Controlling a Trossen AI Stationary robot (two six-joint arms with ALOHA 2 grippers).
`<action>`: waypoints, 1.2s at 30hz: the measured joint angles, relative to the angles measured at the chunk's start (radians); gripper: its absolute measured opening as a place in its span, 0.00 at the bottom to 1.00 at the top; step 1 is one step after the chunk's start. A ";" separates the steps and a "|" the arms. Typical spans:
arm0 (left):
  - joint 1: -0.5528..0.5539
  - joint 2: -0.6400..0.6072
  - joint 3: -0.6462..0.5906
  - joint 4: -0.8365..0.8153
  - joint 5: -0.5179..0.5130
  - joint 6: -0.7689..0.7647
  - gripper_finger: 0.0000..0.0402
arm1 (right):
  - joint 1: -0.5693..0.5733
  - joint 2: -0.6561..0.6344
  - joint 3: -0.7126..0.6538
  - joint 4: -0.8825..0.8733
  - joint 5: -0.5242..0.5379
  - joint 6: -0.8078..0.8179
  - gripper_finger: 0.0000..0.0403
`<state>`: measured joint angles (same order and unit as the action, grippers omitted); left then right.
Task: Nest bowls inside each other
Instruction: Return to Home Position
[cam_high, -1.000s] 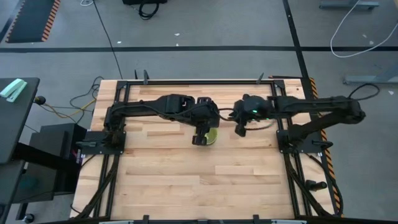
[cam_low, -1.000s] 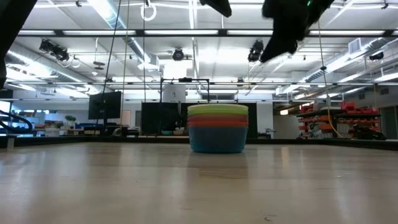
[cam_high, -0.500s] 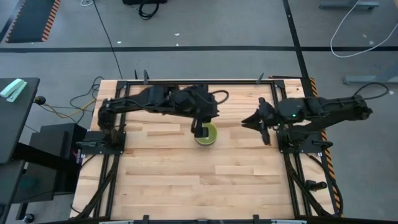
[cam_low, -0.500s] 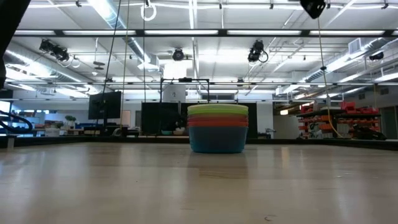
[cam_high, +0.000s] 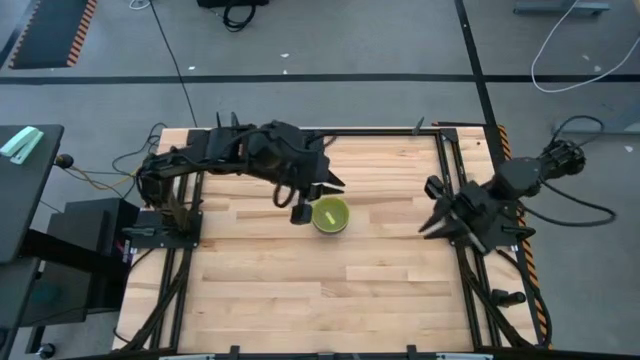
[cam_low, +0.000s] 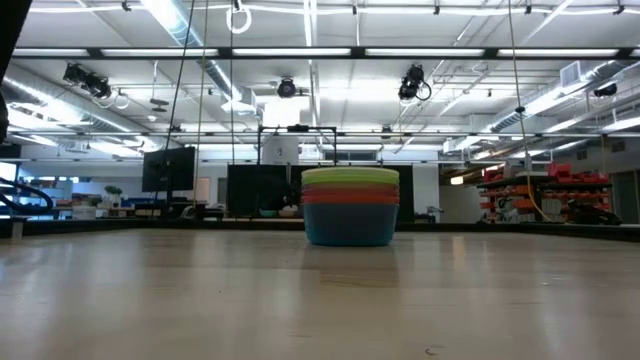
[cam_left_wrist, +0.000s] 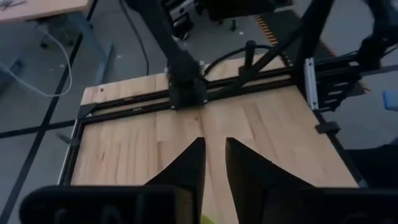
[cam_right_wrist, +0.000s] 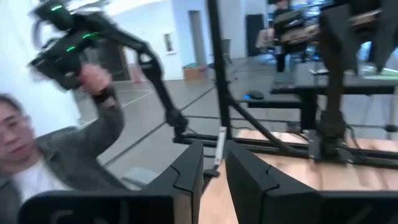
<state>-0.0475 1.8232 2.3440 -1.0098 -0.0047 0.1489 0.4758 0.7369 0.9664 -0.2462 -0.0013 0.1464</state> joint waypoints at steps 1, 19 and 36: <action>-0.001 -0.006 0.000 0.006 0.003 0.004 0.17 | 0.020 -0.003 -0.001 -0.002 0.000 -0.009 0.18; 0.160 -0.309 -0.247 0.045 0.001 -0.061 0.19 | 0.130 -0.214 -0.150 0.038 0.032 -0.035 0.18; 0.155 -0.884 -1.087 0.504 -0.002 -0.188 0.19 | 0.130 -0.311 -0.373 0.281 -0.025 0.018 0.18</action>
<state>0.1075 0.9388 1.2575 -0.5055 -0.0067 -0.0387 0.6056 0.4262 0.5937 0.0348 -0.0260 0.1646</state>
